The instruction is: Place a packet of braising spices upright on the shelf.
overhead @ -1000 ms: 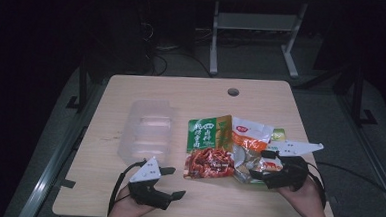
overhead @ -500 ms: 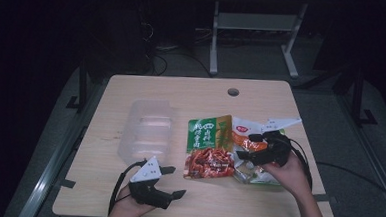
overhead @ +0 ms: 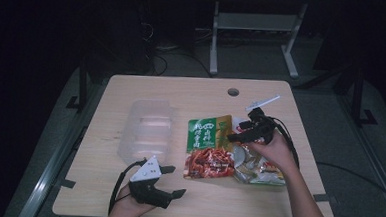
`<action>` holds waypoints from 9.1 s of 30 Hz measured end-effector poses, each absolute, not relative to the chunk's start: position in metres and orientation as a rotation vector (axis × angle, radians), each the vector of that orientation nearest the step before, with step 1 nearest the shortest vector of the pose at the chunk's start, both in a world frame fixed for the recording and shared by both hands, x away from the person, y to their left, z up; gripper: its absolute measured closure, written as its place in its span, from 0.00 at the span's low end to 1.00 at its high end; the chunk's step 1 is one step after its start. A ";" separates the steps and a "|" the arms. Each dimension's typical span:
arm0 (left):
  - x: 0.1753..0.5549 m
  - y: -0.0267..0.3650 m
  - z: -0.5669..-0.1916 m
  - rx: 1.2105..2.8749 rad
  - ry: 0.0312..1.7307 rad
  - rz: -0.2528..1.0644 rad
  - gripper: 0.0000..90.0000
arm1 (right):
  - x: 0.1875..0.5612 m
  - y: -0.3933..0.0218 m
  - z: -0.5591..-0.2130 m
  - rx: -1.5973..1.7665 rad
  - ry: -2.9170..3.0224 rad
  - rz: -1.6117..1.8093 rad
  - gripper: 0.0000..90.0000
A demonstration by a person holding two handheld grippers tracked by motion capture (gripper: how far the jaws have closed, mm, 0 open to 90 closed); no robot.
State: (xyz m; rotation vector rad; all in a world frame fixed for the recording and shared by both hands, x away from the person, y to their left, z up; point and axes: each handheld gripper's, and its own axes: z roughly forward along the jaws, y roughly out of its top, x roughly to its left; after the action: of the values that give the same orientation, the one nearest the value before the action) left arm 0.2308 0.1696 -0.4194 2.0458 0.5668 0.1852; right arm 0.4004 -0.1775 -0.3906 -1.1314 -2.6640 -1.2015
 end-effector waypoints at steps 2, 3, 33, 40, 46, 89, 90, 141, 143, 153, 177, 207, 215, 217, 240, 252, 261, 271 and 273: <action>0.231 0.169 -0.419 2.044 0.565 0.185 0.24 | 0.405 -0.174 -0.393 -1.136 -2.658 -1.201 0.17; 0.231 0.169 -0.419 2.044 0.565 0.186 0.24 | 0.408 -0.172 -0.394 -1.149 -2.660 -1.179 0.17; 0.231 0.168 -0.419 2.046 0.579 0.179 0.24 | 0.428 -0.156 -0.422 -1.147 -2.605 -1.063 1.00; 0.236 0.164 -0.419 2.025 0.594 0.168 0.24 | 0.414 -0.158 -0.408 -1.104 -2.626 -1.153 1.00; 0.241 0.156 -0.411 2.023 0.574 0.162 0.24 | 0.396 -0.162 -0.384 -1.037 -2.621 -1.313 1.00; 0.302 0.105 -0.440 1.959 0.783 -0.032 0.94 | 0.316 -0.208 -0.370 -0.859 -2.671 -1.631 1.00; 0.301 0.105 -0.439 1.972 0.773 0.000 0.94 | 0.317 -0.209 -0.371 -0.862 -2.674 -1.618 1.00; 0.263 0.130 -0.433 2.067 0.722 0.194 0.64 | 0.300 -0.168 -0.353 -0.716 -2.612 -1.568 1.00; 0.262 0.133 -0.435 2.070 0.725 0.199 0.62 | 0.300 -0.167 -0.346 -0.713 -2.609 -1.583 1.00; 0.256 0.143 -0.439 2.067 0.740 0.225 0.57 | 0.313 -0.163 -0.315 -0.742 -2.606 -1.662 1.00; 0.245 0.139 -0.429 2.048 0.639 0.238 0.57 | 0.383 -0.111 -0.282 -0.832 -2.654 -1.695 1.00; 0.244 0.138 -0.430 2.072 0.604 0.217 0.52 | 0.436 -0.026 -0.284 -0.764 -2.625 -1.725 1.00; 0.245 0.138 -0.430 2.069 0.604 0.210 0.52 | 0.452 -0.001 -0.298 -0.780 -2.594 -1.717 1.00; 0.245 0.138 -0.430 2.062 0.610 0.208 0.52 | 0.455 0.004 -0.302 -0.774 -2.606 -1.708 1.00; 0.244 0.139 -0.427 2.065 0.585 0.226 0.51 | 0.480 0.039 -0.349 -0.858 -2.520 -1.694 1.00; 0.244 0.139 -0.428 2.065 0.587 0.231 0.51 | 0.484 0.030 -0.367 -0.902 -2.516 -1.676 0.99; 0.245 0.139 -0.428 2.066 0.592 0.235 0.50 | 0.487 0.023 -0.369 -0.947 -2.529 -1.661 0.85; 0.246 0.135 -0.431 2.094 0.582 0.229 0.48 | 0.485 0.000 -0.357 -0.991 -2.556 -1.598 0.54; 0.246 0.134 -0.431 2.095 0.583 0.236 0.46 | 0.483 -0.007 -0.356 -1.012 -2.560 -1.585 0.49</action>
State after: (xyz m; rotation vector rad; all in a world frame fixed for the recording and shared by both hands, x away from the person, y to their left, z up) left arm 0.2459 0.1345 -0.4312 2.0946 0.5833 0.2356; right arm 0.4827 -0.0066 -0.3558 -1.0120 -2.5600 -1.5850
